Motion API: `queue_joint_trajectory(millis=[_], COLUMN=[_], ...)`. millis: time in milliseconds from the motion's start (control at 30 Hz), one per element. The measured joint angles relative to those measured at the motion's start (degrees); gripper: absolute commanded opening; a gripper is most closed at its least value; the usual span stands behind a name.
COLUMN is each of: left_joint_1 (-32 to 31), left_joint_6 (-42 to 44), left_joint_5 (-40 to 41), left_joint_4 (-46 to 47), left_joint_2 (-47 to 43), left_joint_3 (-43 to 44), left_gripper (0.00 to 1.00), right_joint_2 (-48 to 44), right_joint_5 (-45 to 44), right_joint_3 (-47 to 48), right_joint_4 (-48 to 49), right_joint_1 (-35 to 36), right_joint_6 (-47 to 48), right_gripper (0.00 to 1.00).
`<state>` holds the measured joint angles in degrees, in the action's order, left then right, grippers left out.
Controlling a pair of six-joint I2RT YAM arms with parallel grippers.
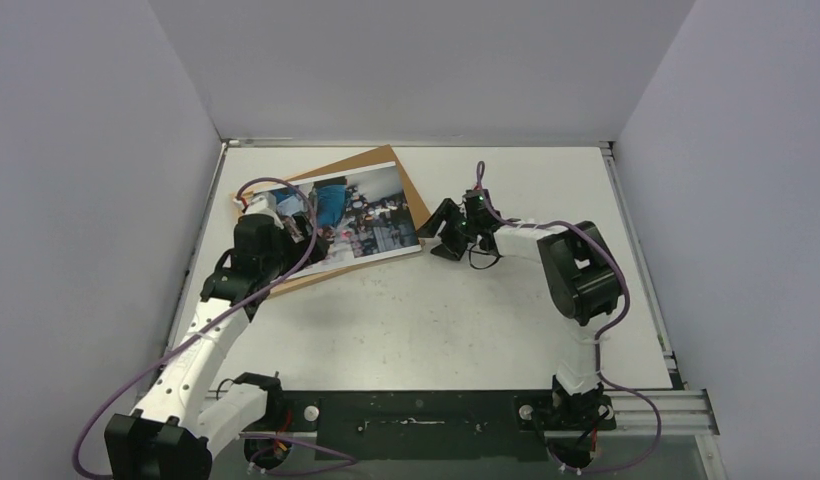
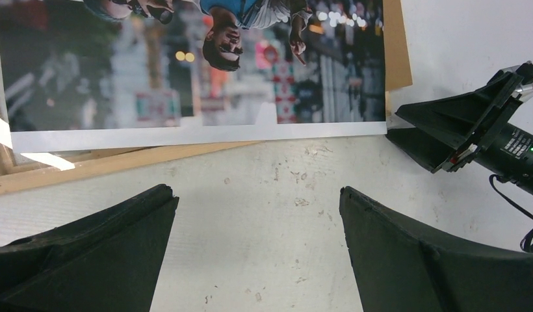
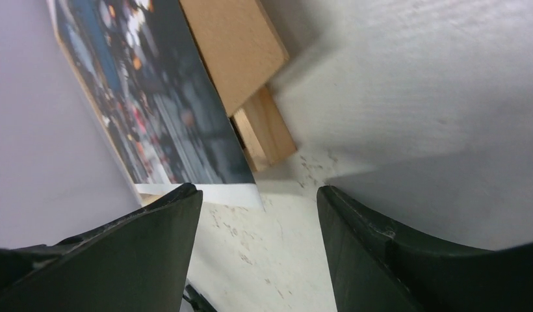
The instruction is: Put the photo into the frame
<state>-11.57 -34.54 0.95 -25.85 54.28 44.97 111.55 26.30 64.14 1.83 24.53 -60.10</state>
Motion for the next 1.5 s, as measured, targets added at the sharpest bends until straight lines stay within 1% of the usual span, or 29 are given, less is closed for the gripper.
queue_joint_trajectory(millis=[133, 233, 567, 667, 800, 833, 900, 933, 1000, 1067, 1167, 1367, 1500], left_joint_1=[0.00, 0.00, 0.00, 0.00, 0.00, 0.00, 0.00, 0.00, 0.00, 0.00, 0.00, 0.00, 0.00], left_joint_6=[0.00, 0.02, -0.68, -0.81, -0.83, -0.85, -0.87, -0.87, -0.94, -0.98, -1.01, -1.03, -1.01], left_joint_5=[-0.22, -0.22, -0.11, 0.09, 0.26, 0.26, 0.26, 0.26, 0.26, 0.26, 0.26, 0.26, 0.26], left_joint_4=[0.31, 0.42, 0.63, 0.66, 0.63, 0.63, 0.63, 0.63, 0.63, 0.63, 0.63, 0.68, 0.79], left_joint_2=[2.64, 3.61, 3.52, 3.45, 3.04, 2.93, 2.82, 2.82, 2.82, 2.82, 2.84, 3.13, 3.89], left_joint_3=[0.07, 0.09, 0.20, 0.20, 0.20, 0.20, 0.20, 0.20, 0.20, 0.20, 0.20, 0.20, 0.20], left_gripper=[0.97, 0.97, 0.97, 0.97, 0.97, 0.97, 0.97, 0.97, 0.97, 0.97, 0.97, 0.97, 0.97], right_joint_2=[2.84, 4.24, 7.28, 7.30, 7.28, 7.28, 7.23, 7.19, 6.60, 6.05, 6.03, 6.34, 7.02], right_joint_5=[1.62, 2.01, 2.19, 1.33, 0.94, 0.96, 0.98, 1.29, 1.99, 2.60, 3.54, 4.17, 4.87], right_joint_3=[-0.02, -0.02, 0.13, -0.02, -0.57, -0.74, -1.20, -1.60, -2.29, -3.23, -4.39, -5.14, -5.14], right_joint_4=[7.61, 10.80, 15.41, 15.26, 15.82, 16.13, 16.83, 17.68, 19.78, 21.11, 22.91, 23.17, 23.78], right_joint_1=[0.00, 0.00, -0.07, -0.07, -0.07, -0.11, -0.20, -0.24, -0.46, -0.50, -0.50, -0.55, -0.52], right_joint_6=[-3.91, -5.79, -8.15, -7.93, -7.87, -7.87, -7.91, -8.11, -8.09, -7.89, -8.15, -9.14, -10.78], right_gripper=[0.61, 0.53, 0.30, 0.26, 0.24, 0.29, 0.46, 0.52, 0.54, 0.52, 0.44, 0.30, 0.29])
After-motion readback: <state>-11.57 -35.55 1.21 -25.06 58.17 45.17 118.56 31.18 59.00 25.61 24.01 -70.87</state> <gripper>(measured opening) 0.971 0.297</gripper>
